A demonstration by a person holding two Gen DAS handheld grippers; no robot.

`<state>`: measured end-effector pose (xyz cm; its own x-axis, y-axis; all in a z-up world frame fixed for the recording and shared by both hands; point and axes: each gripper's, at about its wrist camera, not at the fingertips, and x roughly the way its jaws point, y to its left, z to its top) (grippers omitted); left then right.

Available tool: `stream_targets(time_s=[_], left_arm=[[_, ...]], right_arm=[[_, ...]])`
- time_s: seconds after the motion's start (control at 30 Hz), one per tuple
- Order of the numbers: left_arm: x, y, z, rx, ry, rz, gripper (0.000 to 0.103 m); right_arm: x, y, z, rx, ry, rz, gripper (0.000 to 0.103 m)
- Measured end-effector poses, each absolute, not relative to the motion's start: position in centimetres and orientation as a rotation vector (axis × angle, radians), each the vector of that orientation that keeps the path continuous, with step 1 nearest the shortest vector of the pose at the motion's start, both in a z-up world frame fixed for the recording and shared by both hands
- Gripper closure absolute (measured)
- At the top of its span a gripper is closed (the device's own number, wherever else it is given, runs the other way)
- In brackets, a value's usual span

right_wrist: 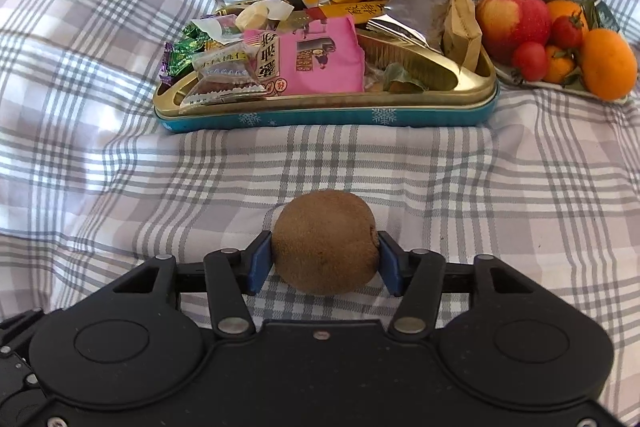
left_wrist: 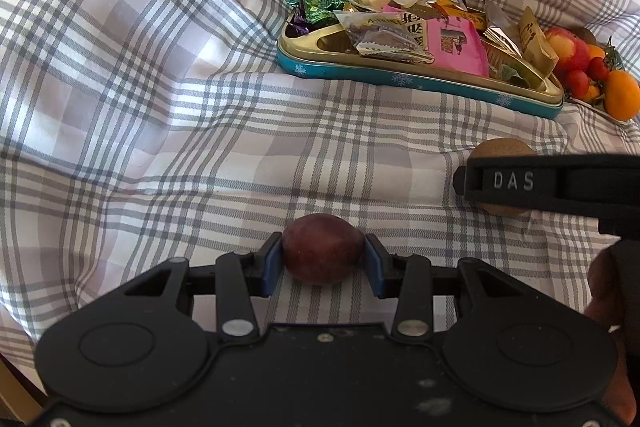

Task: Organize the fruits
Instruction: 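Close right gripper on the brown kiwi while left gripper holds the plum, then lift held plum and kiwi and carry both toward the gold tray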

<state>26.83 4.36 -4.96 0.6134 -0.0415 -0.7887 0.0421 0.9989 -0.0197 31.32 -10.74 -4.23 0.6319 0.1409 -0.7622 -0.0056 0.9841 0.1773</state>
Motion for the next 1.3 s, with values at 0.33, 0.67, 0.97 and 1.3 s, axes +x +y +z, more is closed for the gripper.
stream_targets(time_s=[0.33,0.67,0.97,1.3], left_arm=[[26.2,4.2,-4.6,0.014,0.904,-0.052,0.061],[20.7,2.7,-1.2,0.022,0.885,-0.097,0.061],[14.1,0.7,0.4,0.037,0.874,-0.152,0.061],[9.3,-0.8,0.3,0.06,0.9,-0.184,0.061]], right_arm=[[27.1,-13.6,-2.0,0.2,0.867,0.058,0.044],[19.2,-16.9,0.6,0.224,0.808,0.038,0.044],[11.8,-18.5,1.7,0.214,0.71,0.039,0.044],[5.7,-19.1,0.9,0.191,0.696,0.086,0.044]])
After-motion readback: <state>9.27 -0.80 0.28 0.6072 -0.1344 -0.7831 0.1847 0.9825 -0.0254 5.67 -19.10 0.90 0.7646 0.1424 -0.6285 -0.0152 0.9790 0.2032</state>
